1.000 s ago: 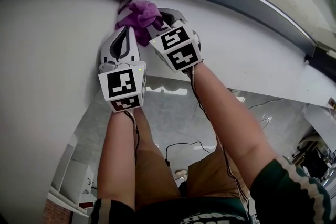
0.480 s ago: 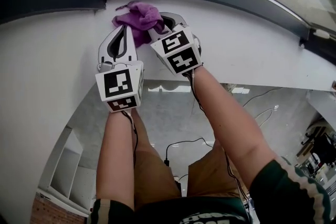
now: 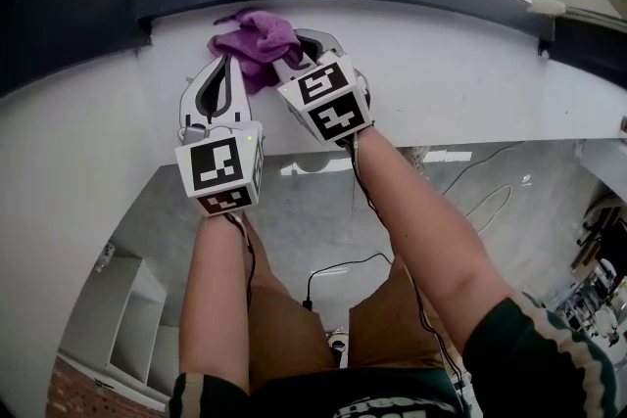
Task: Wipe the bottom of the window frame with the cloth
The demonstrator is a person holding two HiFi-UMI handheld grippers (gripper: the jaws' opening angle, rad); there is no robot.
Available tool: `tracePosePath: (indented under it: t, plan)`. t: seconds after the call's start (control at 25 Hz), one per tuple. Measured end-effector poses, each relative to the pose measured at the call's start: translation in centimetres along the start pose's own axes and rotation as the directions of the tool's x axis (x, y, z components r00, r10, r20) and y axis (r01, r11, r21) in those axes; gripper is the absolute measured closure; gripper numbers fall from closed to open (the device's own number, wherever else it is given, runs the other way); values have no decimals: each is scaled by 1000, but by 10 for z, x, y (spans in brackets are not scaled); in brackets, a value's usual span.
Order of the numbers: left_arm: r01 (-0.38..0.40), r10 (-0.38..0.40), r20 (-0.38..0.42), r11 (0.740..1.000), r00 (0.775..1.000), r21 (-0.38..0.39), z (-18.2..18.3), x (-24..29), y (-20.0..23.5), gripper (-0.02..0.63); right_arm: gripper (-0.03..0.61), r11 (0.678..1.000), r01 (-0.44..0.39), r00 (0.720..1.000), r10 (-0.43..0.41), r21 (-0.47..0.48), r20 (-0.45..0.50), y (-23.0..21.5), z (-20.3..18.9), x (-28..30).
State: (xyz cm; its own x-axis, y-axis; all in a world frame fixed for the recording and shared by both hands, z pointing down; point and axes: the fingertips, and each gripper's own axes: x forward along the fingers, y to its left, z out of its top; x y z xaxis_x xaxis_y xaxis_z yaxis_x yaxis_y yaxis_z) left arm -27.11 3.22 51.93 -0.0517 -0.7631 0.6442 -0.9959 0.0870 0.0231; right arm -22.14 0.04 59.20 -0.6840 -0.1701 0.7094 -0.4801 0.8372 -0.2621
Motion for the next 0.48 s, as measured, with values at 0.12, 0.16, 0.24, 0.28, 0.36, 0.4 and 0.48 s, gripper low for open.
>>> tracePosePath:
  t: [0.12, 0.16, 0.24, 0.28, 0.36, 0.4, 0.48]
  plan:
    - [20, -20, -6, 1000, 1000, 10, 2, 5, -17, 604, 475, 1000, 19, 1000, -19, 19, 1, -15, -8, -11]
    - [28, -28, -7, 1000, 1000, 13, 3, 7, -22, 604, 476, 999, 23, 1000, -23, 25, 3, -18, -10, -15]
    - [43, -43, -10, 999, 999, 17, 5, 12, -34, 604, 476, 999, 31, 1000, -31, 33, 5, -27, -15, -22]
    - [51, -50, -11, 999, 999, 20, 6, 13, -40, 604, 474, 999, 35, 999, -35, 37, 5, -31, -17, -26]
    - [65, -65, -9, 998, 998, 26, 9, 17, -52, 604, 475, 998, 45, 999, -45, 45, 6, -39, -22, -32]
    - [73, -73, -9, 997, 997, 30, 10, 18, -57, 604, 475, 997, 51, 999, -51, 52, 8, -43, -24, -36]
    - [85, -85, -13, 996, 996, 36, 11, 21, -67, 604, 476, 996, 61, 998, -62, 64, 10, -50, -27, -41]
